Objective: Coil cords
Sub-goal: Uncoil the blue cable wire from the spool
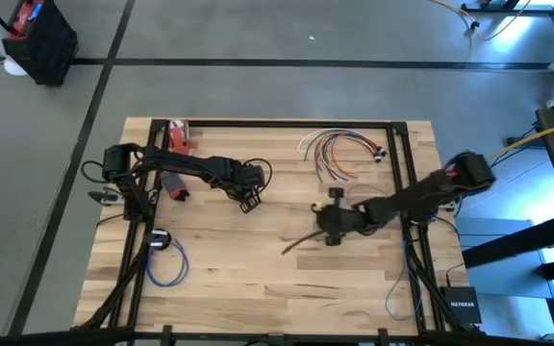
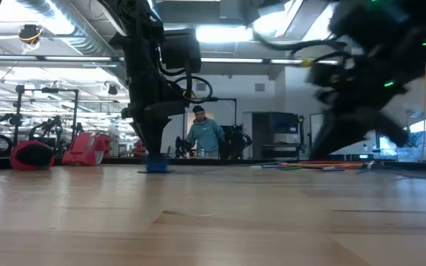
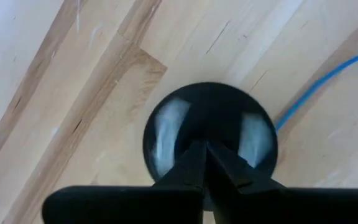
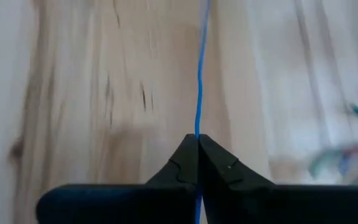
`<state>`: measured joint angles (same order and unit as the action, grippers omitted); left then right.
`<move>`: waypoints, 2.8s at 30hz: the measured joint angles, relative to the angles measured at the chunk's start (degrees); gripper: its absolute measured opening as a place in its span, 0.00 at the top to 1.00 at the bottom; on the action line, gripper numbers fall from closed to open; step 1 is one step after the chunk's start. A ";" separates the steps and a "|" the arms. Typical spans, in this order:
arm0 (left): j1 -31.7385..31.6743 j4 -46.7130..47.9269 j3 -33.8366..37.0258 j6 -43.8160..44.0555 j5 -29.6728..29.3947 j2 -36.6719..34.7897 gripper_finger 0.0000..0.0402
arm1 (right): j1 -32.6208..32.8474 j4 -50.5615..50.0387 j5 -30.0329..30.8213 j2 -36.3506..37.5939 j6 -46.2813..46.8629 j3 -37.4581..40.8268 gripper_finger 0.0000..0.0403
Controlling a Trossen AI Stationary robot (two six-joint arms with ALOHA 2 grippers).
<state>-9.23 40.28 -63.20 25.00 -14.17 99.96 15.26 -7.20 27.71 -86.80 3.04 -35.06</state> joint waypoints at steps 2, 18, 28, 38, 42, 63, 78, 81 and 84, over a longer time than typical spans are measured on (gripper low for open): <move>0.00 0.11 0.00 0.08 0.00 0.00 1.00 | 2.56 -4.02 1.97 5.13 3.56 2.09 0.99; 0.00 0.25 0.00 0.56 0.00 0.00 1.00 | 28.06 -41.31 8.19 40.63 38.54 0.47 0.99; 0.00 0.21 0.00 0.79 0.00 0.00 1.00 | 28.60 -38.15 16.29 39.25 38.49 0.21 0.88; -0.01 -0.49 0.00 0.89 0.00 0.00 1.00 | 27.59 -28.40 21.47 31.62 29.38 0.21 0.58; 0.00 -0.49 0.00 0.85 0.00 0.00 1.00 | 22.22 -17.73 15.26 26.61 18.92 0.19 0.57; 0.00 -0.47 0.00 0.53 0.00 0.00 1.00 | -9.23 42.72 -24.43 -12.39 -2.05 -0.27 0.62; 0.00 -0.43 0.00 0.54 0.00 0.00 1.00 | -13.45 31.58 -31.24 -29.03 -3.40 -18.42 0.62; 0.02 -0.44 0.00 0.55 0.00 0.00 1.00 | -13.45 30.13 -30.70 -30.88 -3.47 -21.15 0.63; 0.32 -0.47 0.00 0.54 0.00 0.00 1.00 | -13.45 28.30 -30.35 -31.24 -3.57 -22.21 0.66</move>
<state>-8.92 39.81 -63.20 25.54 -14.17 99.96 1.80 21.10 -2.63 -118.04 -0.53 -57.26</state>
